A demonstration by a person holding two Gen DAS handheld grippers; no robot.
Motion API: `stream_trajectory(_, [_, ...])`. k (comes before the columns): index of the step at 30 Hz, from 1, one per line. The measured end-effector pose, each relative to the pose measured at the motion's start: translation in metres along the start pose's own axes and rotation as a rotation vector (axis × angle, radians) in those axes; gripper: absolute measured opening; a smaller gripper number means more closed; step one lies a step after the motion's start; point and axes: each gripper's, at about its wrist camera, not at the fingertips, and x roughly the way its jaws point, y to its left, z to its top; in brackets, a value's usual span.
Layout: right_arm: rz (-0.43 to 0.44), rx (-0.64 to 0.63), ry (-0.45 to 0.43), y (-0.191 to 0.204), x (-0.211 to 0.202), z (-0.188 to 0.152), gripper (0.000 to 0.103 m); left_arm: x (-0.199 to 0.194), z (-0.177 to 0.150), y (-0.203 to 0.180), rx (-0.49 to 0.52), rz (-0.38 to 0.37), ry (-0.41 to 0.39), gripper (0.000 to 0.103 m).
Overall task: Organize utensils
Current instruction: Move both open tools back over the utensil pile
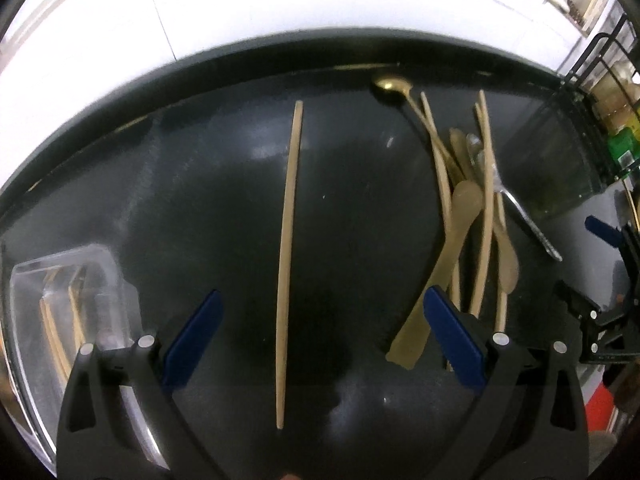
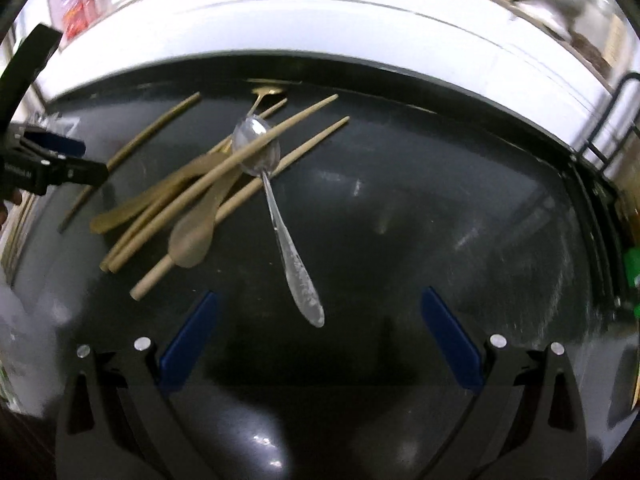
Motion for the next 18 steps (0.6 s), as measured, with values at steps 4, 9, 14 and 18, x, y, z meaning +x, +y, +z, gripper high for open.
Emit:
stream_trajectory(4, [0.011,-0.009,0.028,-0.002,0.013,0.004,0.097,0.01,-0.001,0.0,0.014,-0.006,0.009,0.097])
stream_trajectory(9, [0.063,-0.001,0.064,-0.002,0.027,0.009,0.097,0.022,-0.001,0.006,0.0,0.004,0.031,0.097])
stream_trajectory(14, [0.092,-0.042,0.051,0.0,0.036,0.022,0.098,0.031,0.003,0.009,0.004,0.022,0.04,0.097])
stream_trajectory(18, [0.113,-0.074,0.036,0.004,0.041,0.032,0.098,0.038,0.009,0.006,0.035,0.053,0.027,0.097])
